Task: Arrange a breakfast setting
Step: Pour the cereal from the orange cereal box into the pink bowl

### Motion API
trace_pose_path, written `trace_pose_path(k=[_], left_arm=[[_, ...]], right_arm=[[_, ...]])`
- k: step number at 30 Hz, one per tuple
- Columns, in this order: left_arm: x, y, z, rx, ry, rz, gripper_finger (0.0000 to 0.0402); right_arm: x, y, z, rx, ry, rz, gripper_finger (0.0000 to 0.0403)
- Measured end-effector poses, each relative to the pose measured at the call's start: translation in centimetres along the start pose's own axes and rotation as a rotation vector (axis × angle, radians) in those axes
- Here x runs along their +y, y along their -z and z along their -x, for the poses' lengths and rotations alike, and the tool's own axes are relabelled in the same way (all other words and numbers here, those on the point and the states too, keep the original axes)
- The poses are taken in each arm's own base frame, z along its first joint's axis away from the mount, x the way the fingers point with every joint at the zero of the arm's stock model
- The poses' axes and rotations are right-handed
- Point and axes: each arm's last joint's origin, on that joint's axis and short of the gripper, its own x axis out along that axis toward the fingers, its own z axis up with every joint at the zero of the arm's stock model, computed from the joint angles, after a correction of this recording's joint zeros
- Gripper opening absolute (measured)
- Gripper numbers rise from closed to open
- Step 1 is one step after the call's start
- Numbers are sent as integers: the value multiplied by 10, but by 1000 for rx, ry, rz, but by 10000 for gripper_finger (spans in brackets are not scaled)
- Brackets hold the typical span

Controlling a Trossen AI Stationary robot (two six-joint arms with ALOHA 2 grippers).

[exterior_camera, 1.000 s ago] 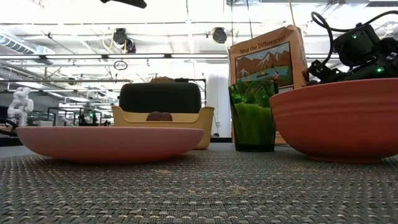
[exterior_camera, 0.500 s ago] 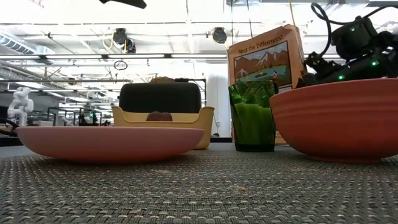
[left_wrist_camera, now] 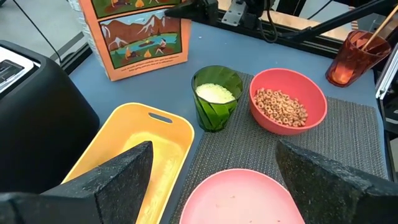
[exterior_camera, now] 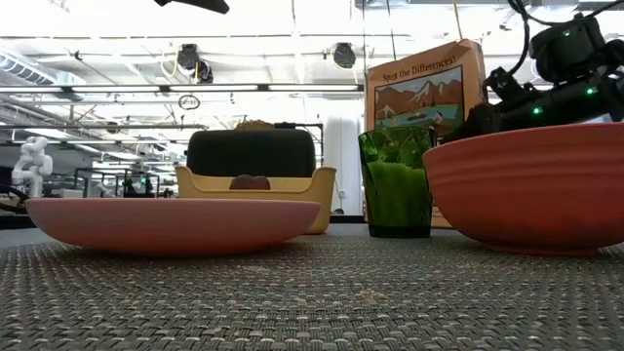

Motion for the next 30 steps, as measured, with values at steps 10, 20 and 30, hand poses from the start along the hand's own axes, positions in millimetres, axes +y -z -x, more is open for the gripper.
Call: trace_pose_path(k=[10,20,30], left_arm=[[0,0,0,0,0,6,344],[0,0,0,0,0,17,344],[0,0,0,0,0,17,344]], right_arm=[[-3,-10,7,-93,3,-22,400],[-5,-18,14,-170,7,-40,400],[-7,-28,19,-276,13,-53,400]])
